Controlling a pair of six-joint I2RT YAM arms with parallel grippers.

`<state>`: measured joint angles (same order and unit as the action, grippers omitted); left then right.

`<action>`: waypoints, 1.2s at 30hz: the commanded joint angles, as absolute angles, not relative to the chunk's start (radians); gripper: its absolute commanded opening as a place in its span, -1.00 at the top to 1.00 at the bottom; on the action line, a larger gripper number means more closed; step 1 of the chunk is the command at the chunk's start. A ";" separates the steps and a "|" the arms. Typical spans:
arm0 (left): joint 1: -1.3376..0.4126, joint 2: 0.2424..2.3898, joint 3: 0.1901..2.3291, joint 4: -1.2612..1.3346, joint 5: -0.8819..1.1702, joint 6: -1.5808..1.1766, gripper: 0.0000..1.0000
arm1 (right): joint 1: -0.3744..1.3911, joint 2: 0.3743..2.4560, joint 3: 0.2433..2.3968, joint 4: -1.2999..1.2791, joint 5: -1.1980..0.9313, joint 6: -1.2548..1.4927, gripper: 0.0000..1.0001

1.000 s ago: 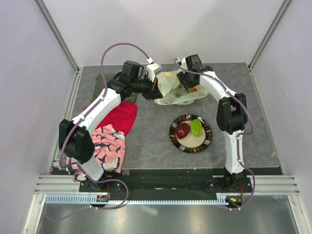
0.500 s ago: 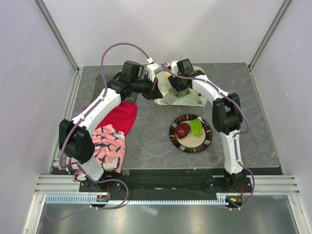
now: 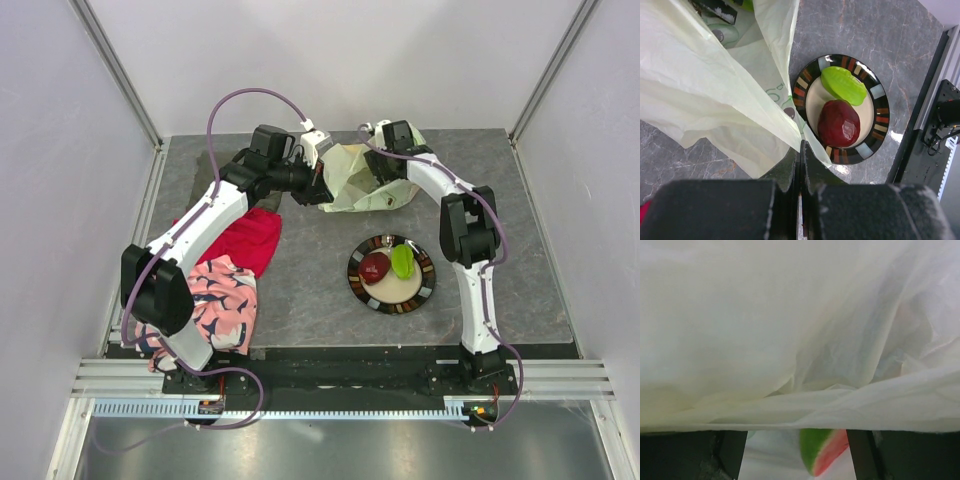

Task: Take the fake fruits out of the plastic bag
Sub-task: Take out the fake fruit from the plastic bag.

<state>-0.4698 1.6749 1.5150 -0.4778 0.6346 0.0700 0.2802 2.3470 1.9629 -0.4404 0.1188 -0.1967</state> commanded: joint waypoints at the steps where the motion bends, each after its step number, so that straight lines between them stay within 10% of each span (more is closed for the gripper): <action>1: -0.474 1.648 1.520 -0.472 0.673 0.094 0.97 | 0.264 2.223 1.884 -0.364 0.184 -0.209 -0.56; 23: -0.482 1.655 1.513 -0.468 0.670 0.091 0.97 | 0.230 2.312 1.787 -0.357 0.419 -0.319 -0.68; 31: -0.482 1.678 1.532 -0.466 0.655 0.097 0.97 | 0.221 2.197 1.733 -0.385 0.241 -0.331 0.19; 36: -0.482 1.698 1.568 -0.469 0.646 0.098 0.96 | 0.221 2.053 1.684 -0.420 0.007 -0.287 0.31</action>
<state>-0.4801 1.6779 1.5166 -0.4778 0.6552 0.0711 0.2260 2.2009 1.7088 -0.3611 0.2256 -0.3260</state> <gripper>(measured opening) 0.022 0.461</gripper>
